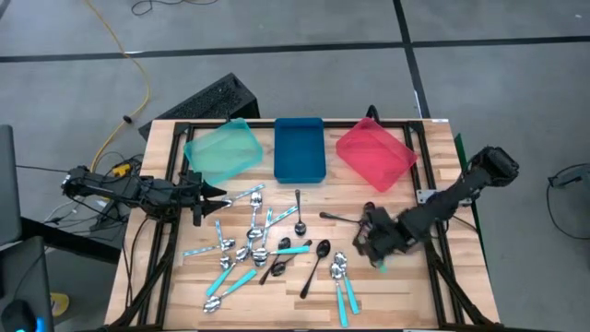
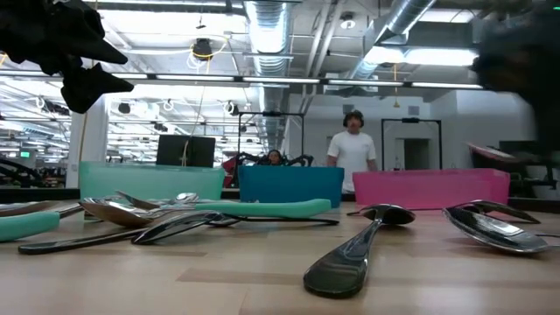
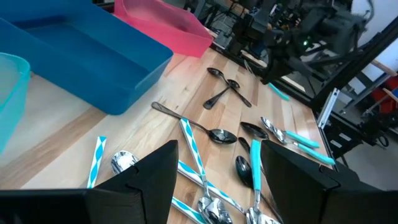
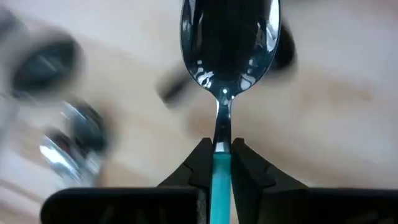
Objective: Sort silverware by color (type)
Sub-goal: Put the blue spoon into the light blue bin
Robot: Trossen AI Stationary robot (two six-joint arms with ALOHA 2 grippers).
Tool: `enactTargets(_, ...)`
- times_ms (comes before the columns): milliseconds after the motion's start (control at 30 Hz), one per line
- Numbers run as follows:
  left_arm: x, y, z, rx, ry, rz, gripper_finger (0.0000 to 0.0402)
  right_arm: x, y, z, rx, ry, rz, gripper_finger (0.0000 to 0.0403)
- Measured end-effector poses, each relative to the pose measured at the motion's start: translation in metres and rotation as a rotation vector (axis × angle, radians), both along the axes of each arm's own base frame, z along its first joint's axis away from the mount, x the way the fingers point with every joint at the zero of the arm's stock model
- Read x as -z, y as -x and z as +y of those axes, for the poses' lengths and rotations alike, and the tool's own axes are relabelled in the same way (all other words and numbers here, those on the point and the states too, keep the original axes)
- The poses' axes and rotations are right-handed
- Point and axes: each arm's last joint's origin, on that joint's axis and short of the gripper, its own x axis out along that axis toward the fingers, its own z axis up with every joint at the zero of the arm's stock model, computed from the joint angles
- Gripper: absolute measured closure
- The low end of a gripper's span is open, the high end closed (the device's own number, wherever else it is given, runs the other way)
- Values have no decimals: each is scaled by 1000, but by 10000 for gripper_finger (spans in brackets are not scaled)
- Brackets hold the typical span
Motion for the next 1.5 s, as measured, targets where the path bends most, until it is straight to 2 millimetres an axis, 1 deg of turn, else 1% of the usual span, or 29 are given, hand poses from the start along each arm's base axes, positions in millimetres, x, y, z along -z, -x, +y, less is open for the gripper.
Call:
enactTargets(133,0,0,0,-7,-1,-1,185,-22,-38,-31,-75,125,-188,347)
enactTargets(200,0,0,0,-7,-1,-1,185,-30,-58,-49,-122,190,-258,347)
enactTargets(367,0,0,0,-8,1,-1,185,-45,-108,-93,-218,354,-424,347)
enactTargets(500,0,0,0,-9,2,-1,185,-53,-148,-126,-265,495,-499,347)
enactTargets(633,0,0,1,-35,-6,-4,185,-58,-192,-155,-315,591,-572,347)
enactTargets(733,0,0,1,-48,-10,-5,185,-59,-224,-171,-364,638,-615,347)
enactTargets(833,0,0,1,-51,-11,-4,185,-59,-253,-188,-390,689,-613,347)
enactTargets(933,0,0,1,-51,-11,-3,185,-56,-276,-205,-415,724,-619,347)
enactTargets(1100,0,0,2,-55,-12,-2,185,-51,-305,-237,-413,737,-659,347)
enactTargets(1233,0,0,2,-55,-13,1,185,-44,-318,-261,-388,755,-670,347)
enactTargets(1333,0,0,2,-55,-14,1,185,-35,-326,-278,-367,760,-665,347)
enactTargets(1400,0,0,2,-55,-14,2,185,-28,-330,-286,-363,751,-643,347)
enactTargets(1500,0,0,2,-55,-14,2,185,-17,-337,-292,-372,726,-607,347)
